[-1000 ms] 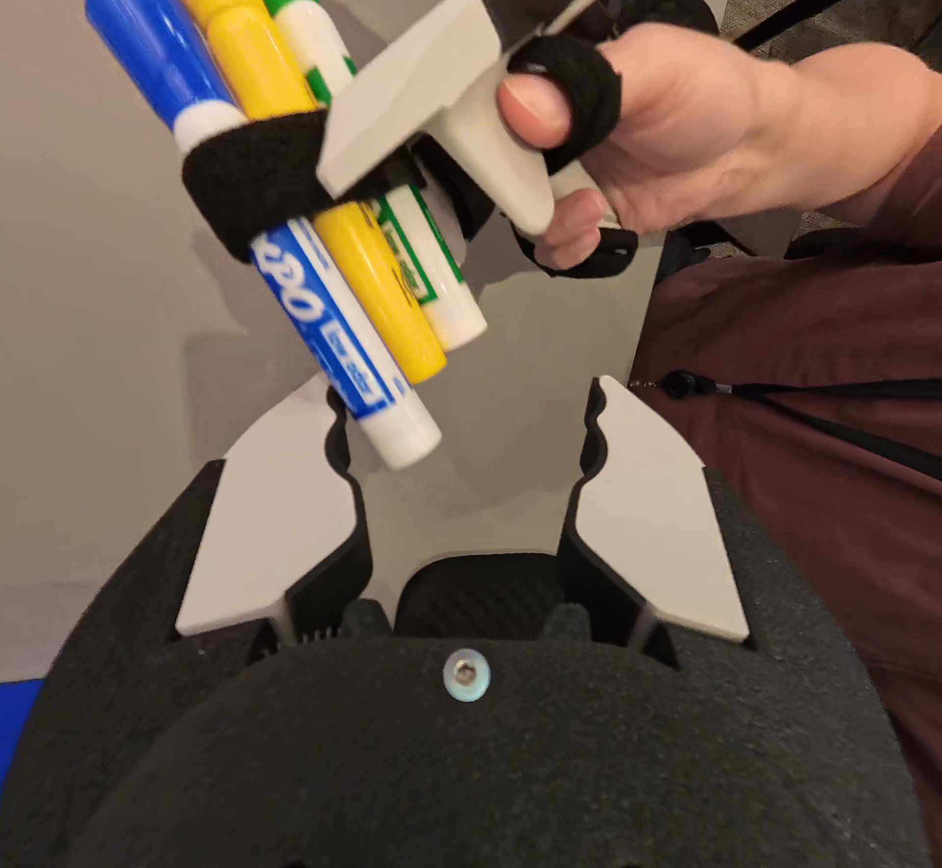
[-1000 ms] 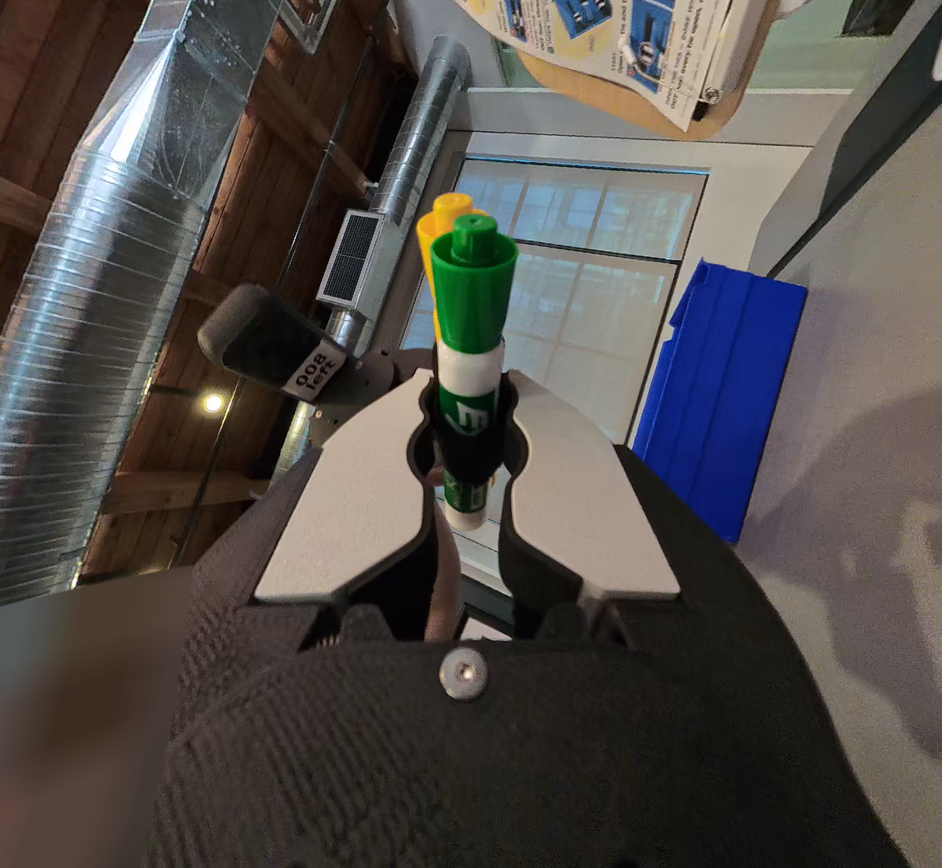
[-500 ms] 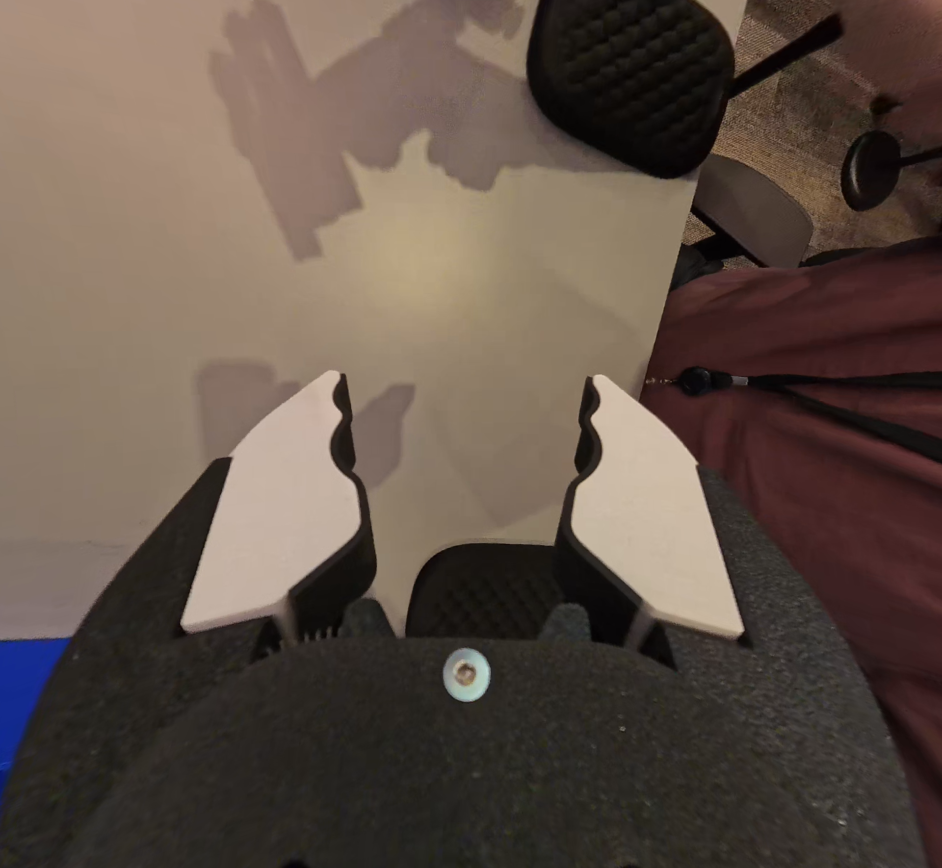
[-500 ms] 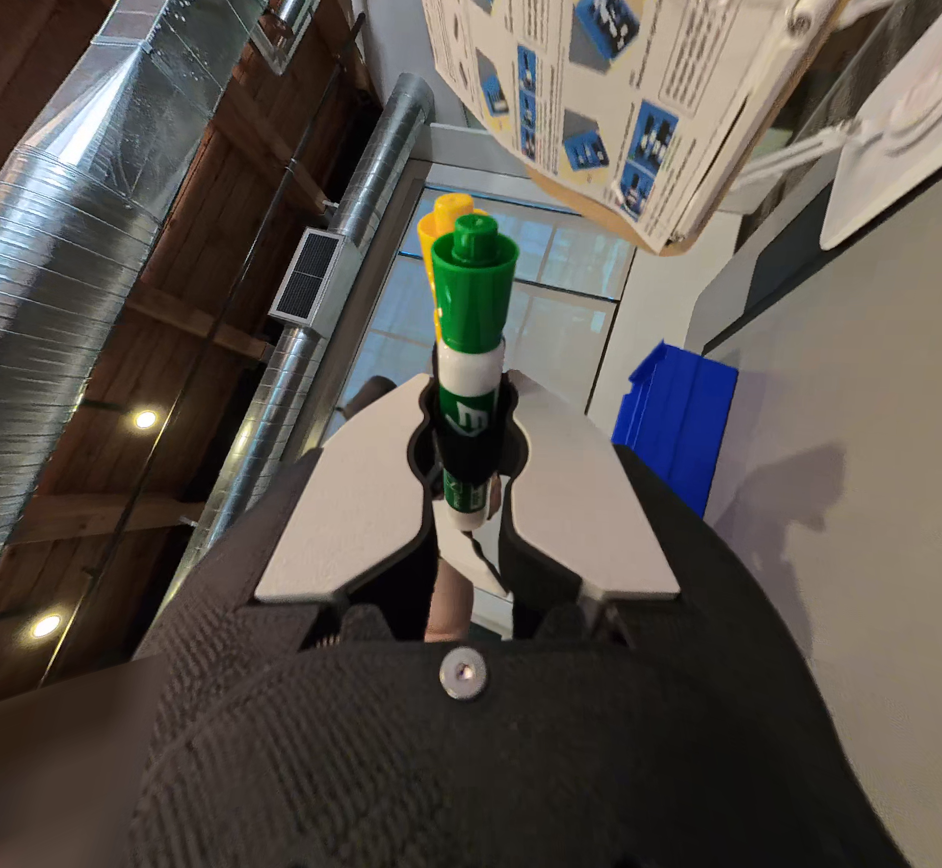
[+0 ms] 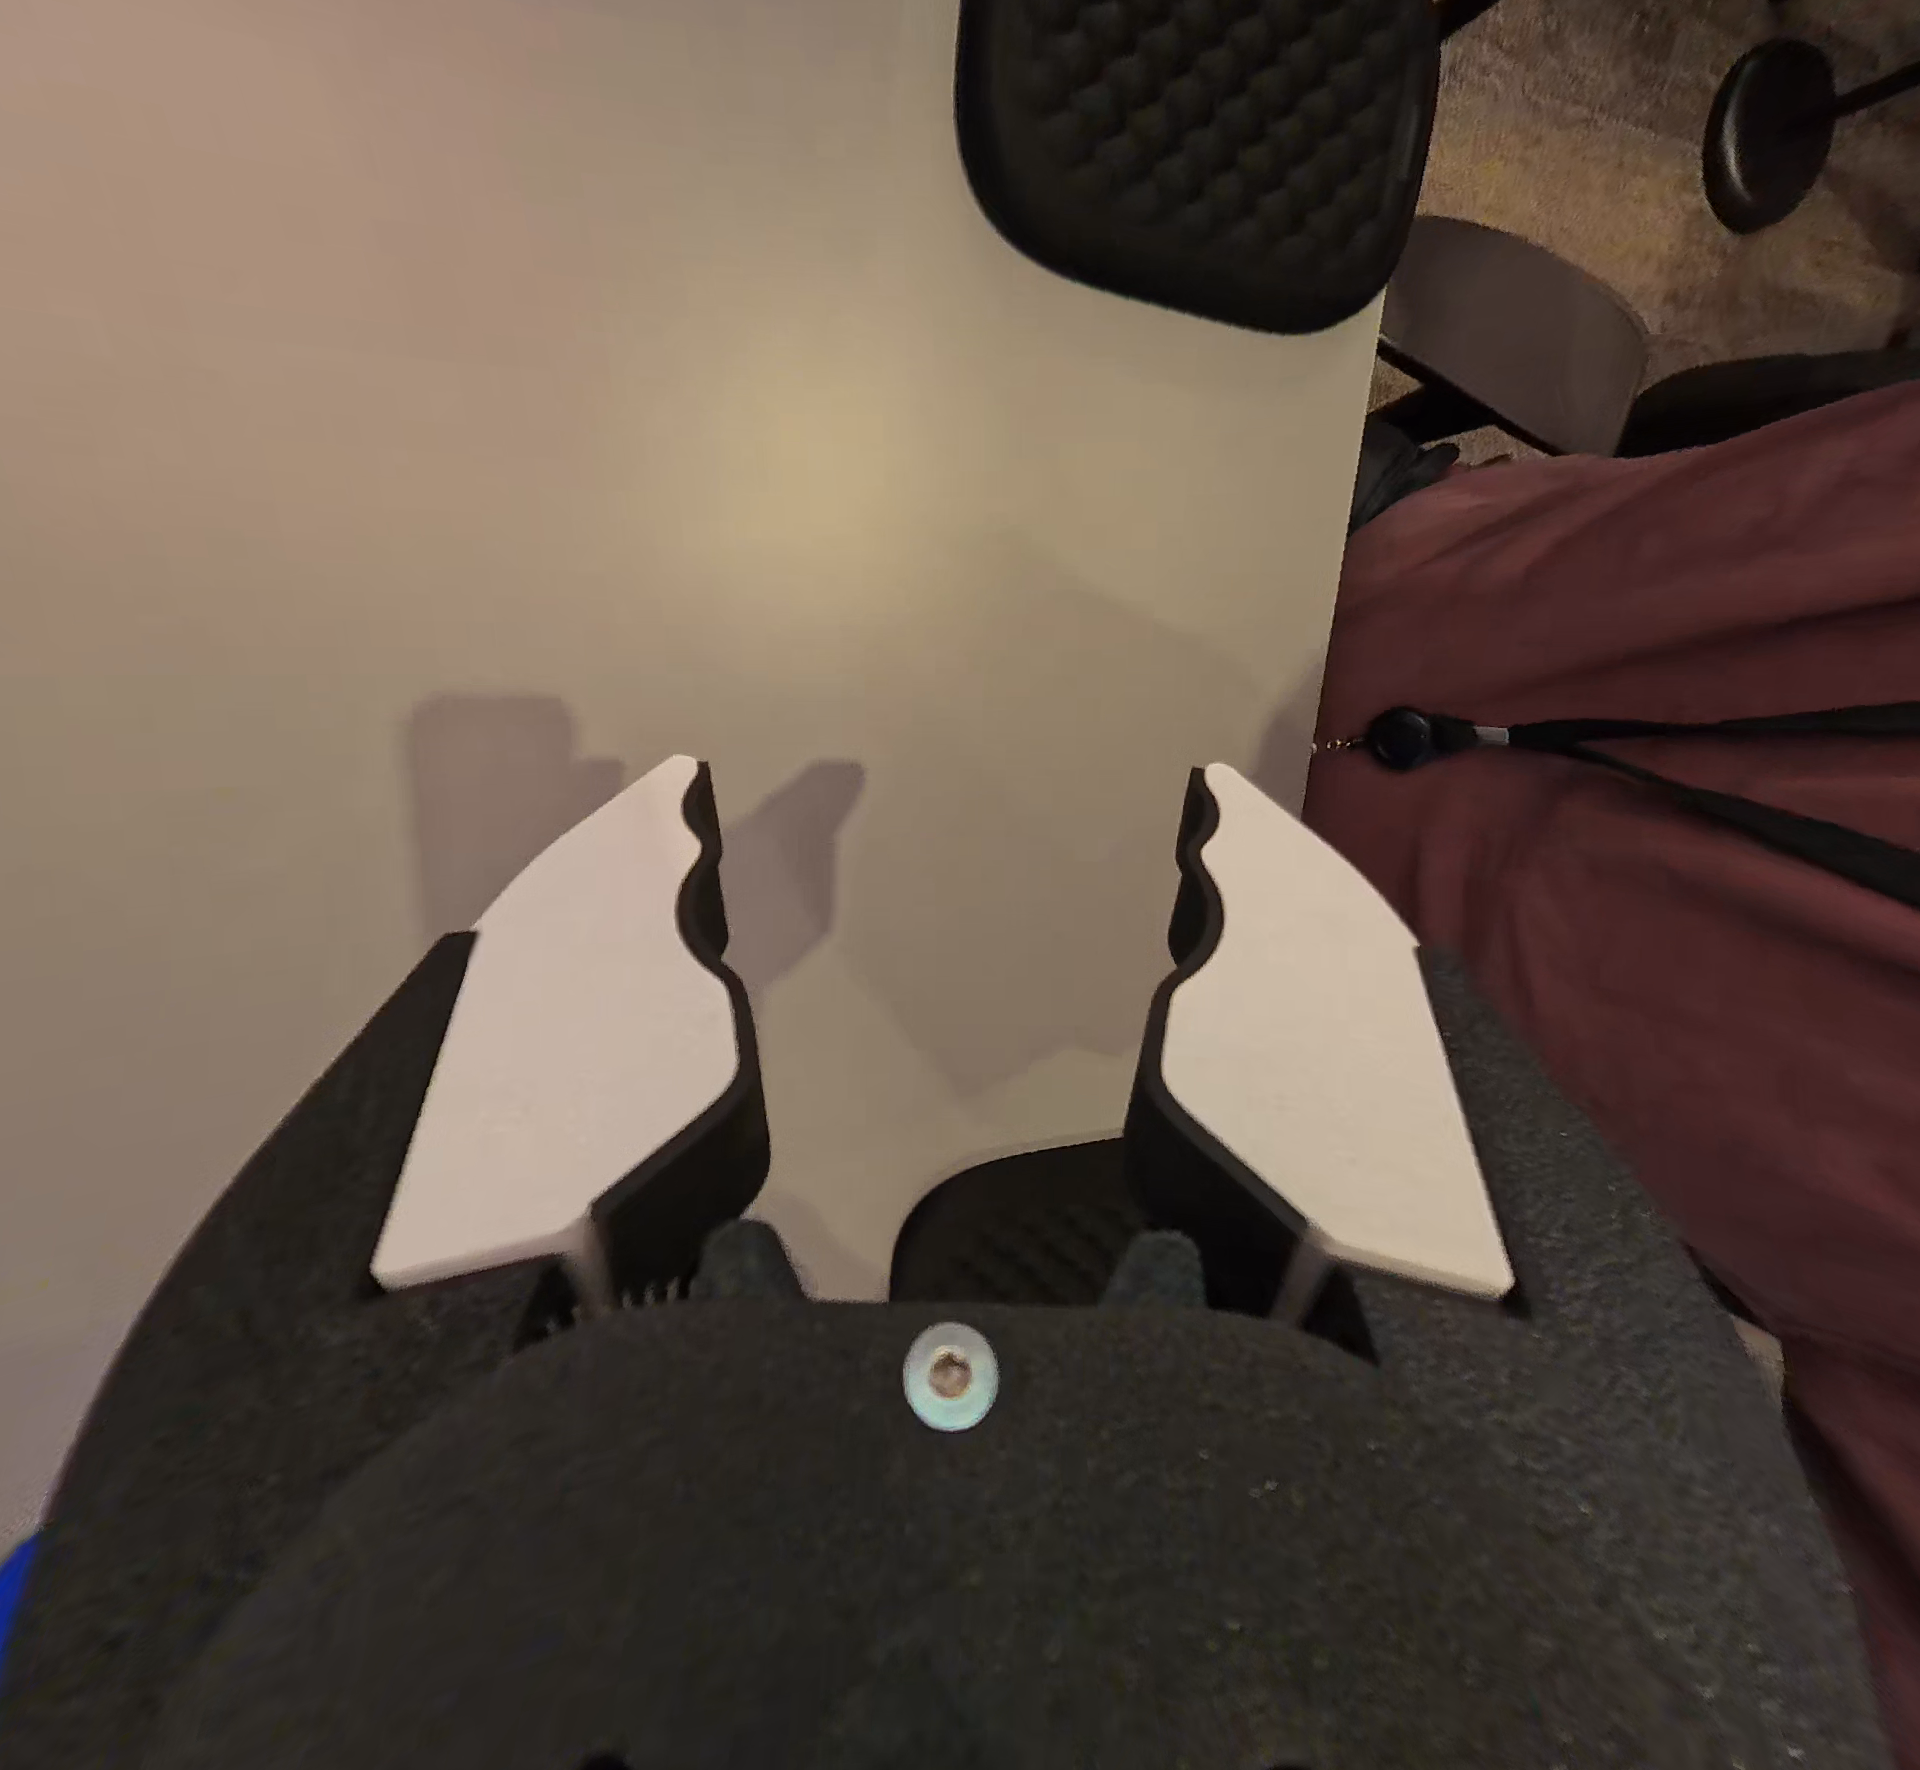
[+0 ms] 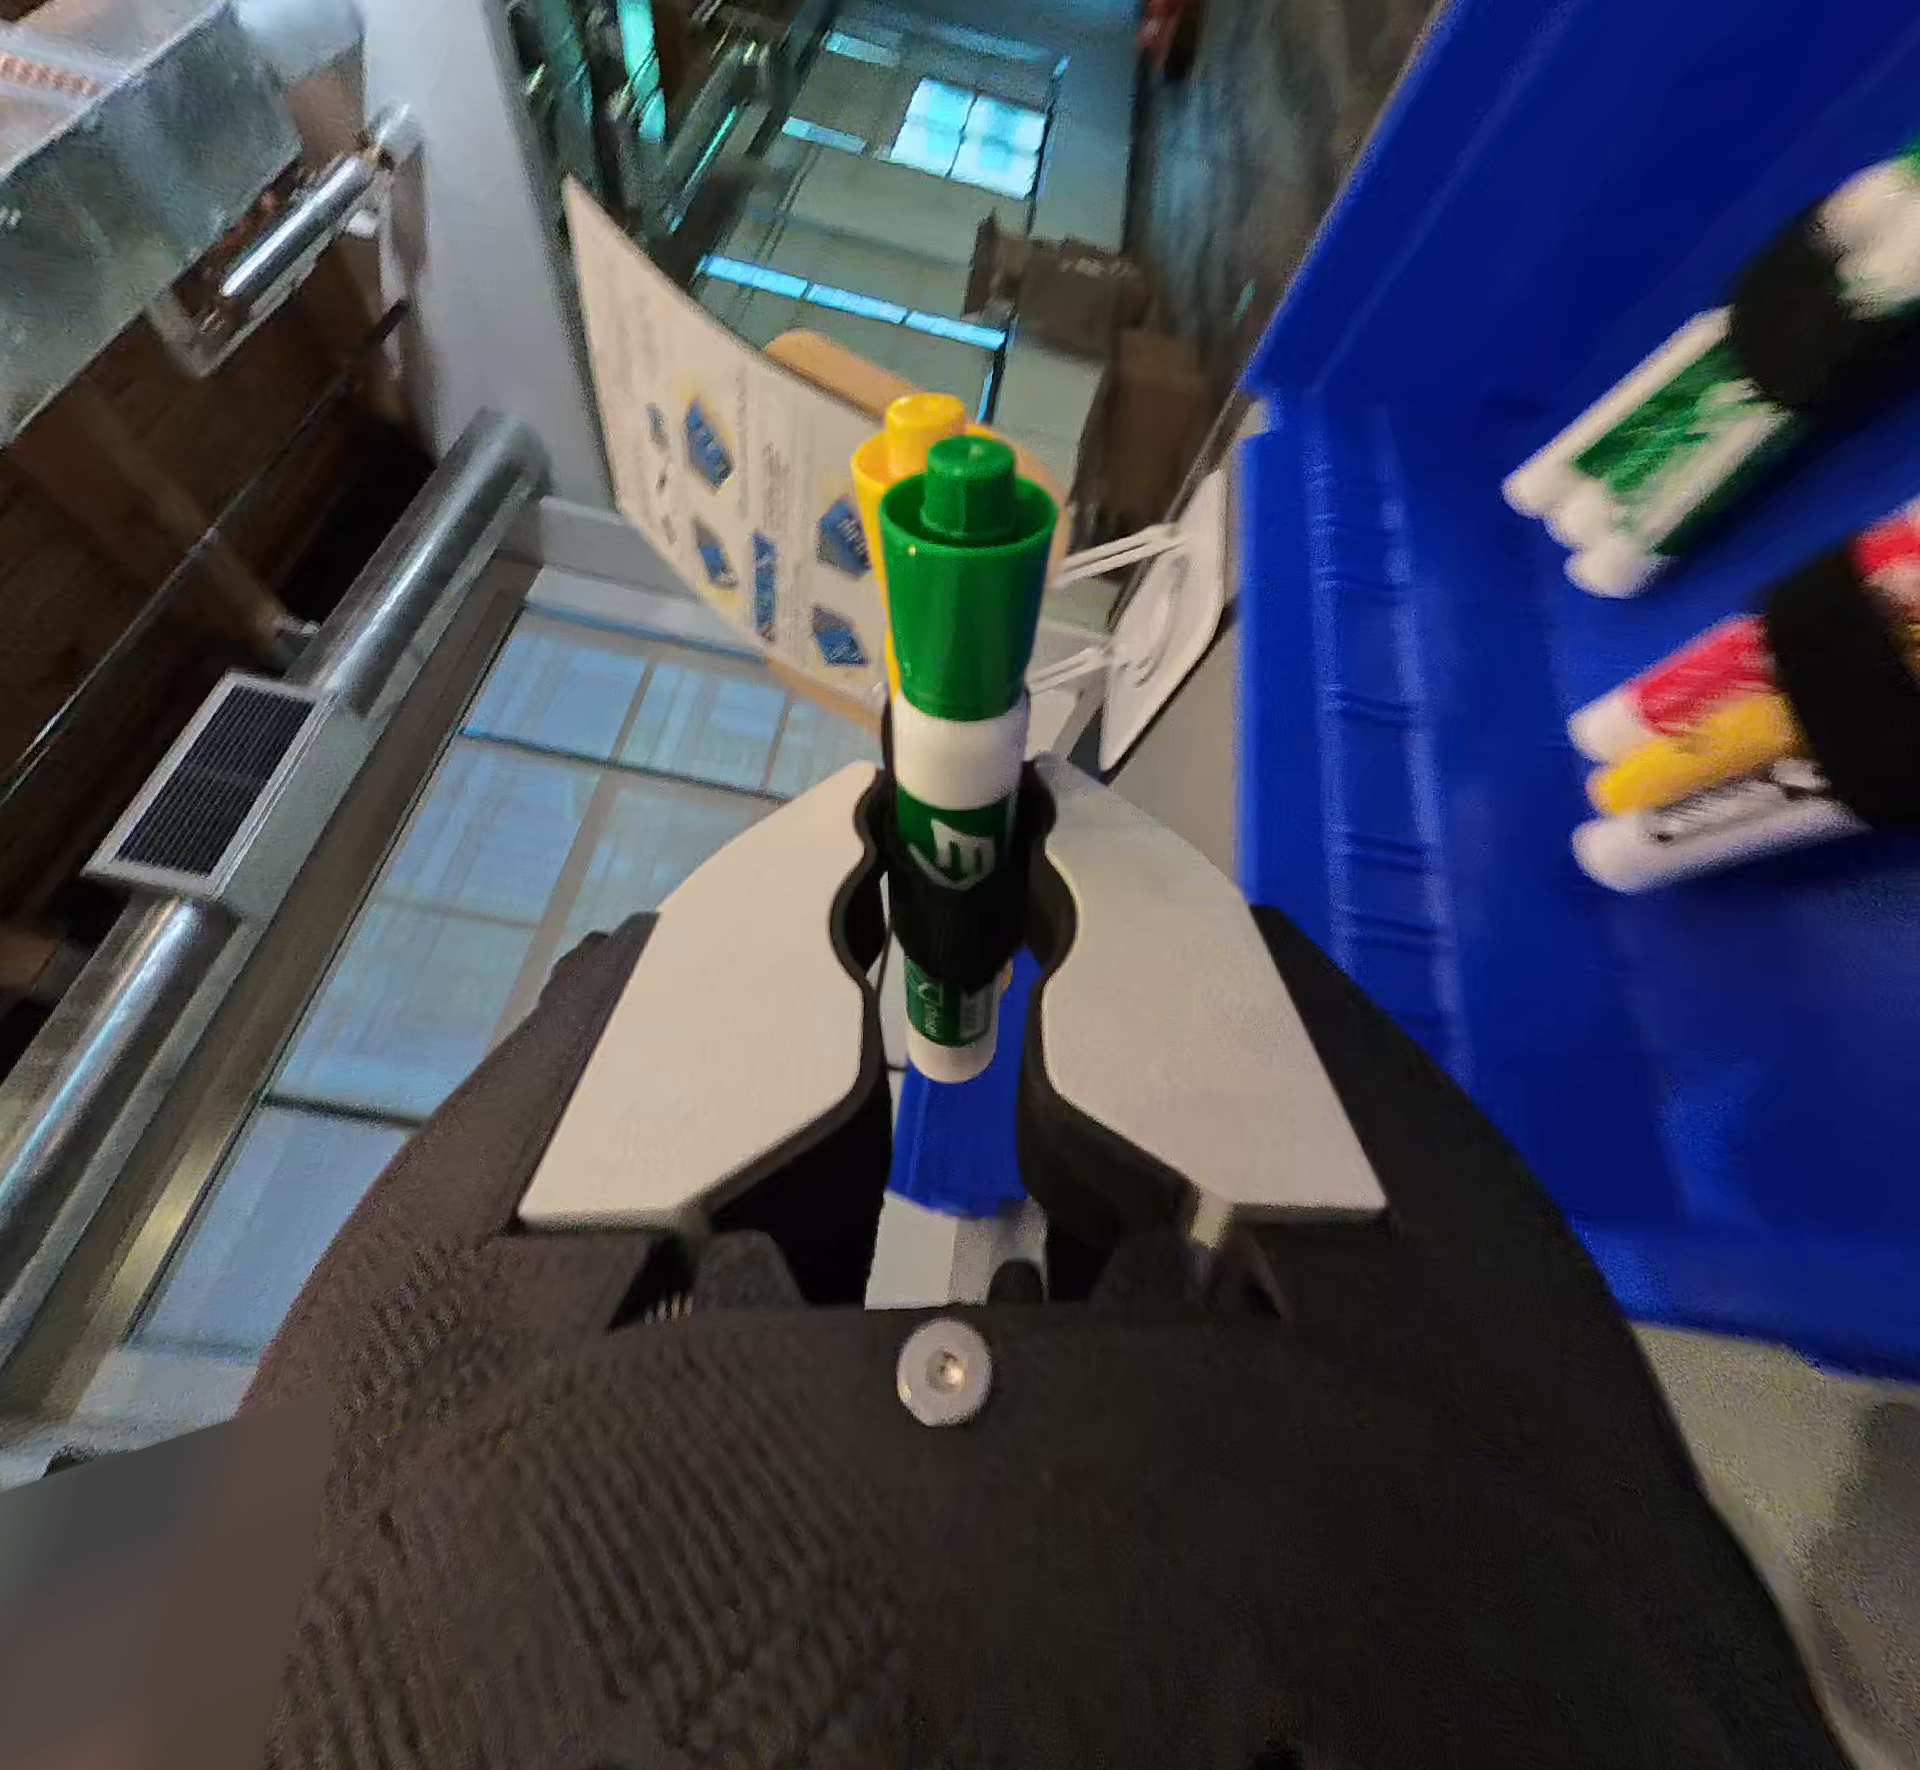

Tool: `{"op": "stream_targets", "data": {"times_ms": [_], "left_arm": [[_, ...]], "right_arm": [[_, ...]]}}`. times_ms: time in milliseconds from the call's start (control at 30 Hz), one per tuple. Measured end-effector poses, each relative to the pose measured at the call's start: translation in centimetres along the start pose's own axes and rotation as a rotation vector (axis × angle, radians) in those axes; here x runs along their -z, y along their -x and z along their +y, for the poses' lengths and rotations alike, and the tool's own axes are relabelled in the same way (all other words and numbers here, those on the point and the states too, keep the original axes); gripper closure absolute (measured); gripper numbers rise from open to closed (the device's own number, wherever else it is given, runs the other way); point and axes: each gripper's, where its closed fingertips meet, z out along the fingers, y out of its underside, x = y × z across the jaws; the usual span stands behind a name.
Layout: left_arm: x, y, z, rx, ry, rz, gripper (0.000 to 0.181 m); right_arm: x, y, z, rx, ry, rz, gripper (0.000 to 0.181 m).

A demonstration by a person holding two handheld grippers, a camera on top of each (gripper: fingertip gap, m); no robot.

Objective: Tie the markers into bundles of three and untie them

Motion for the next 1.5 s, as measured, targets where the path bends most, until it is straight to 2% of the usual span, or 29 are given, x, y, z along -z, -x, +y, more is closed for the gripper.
{"op": "stream_targets", "data": {"times_ms": [100, 233, 533, 767, 1167, 1400, 1500], "left_arm": [[-0.9, -0.3, -0.8, -0.028, 0.020, 0.021, 0.096], [-1.7, -0.6, -1.9, -0.073, 0.030, 0.035, 0.097], [-2.8, -1.0, -1.8, -0.153, 0.068, 0.056, 0.098], [-2.6, -1.0, -1.0, -0.189, 0.092, 0.065, 0.098], [-2.7, -1.0, 0.3, -0.197, 0.106, 0.075, 0.098], [-2.6, -1.1, 0.7, -0.192, 0.110, 0.071, 0.098], [-2.5, -1.3, 0.7, -0.198, 0.108, 0.064, 0.098]], "right_arm": [[1.9, -3.8, -0.3, -0.033, -0.066, 0.089, 0.158], [2.9, -7.9, 0.2, -0.055, -0.102, 0.225, 0.158], [3.6, -11.9, -0.2, -0.088, -0.180, 0.423, 0.157], [4.1, -13.2, -0.3, -0.101, -0.207, 0.538, 0.158], [2.8, -14.2, -0.1, -0.059, -0.152, 0.744, 0.156], [2.5, -14.3, -0.1, -0.054, -0.132, 0.772, 0.153], [2.1, -14.0, 0.3, -0.054, -0.088, 0.760, 0.143]]}}
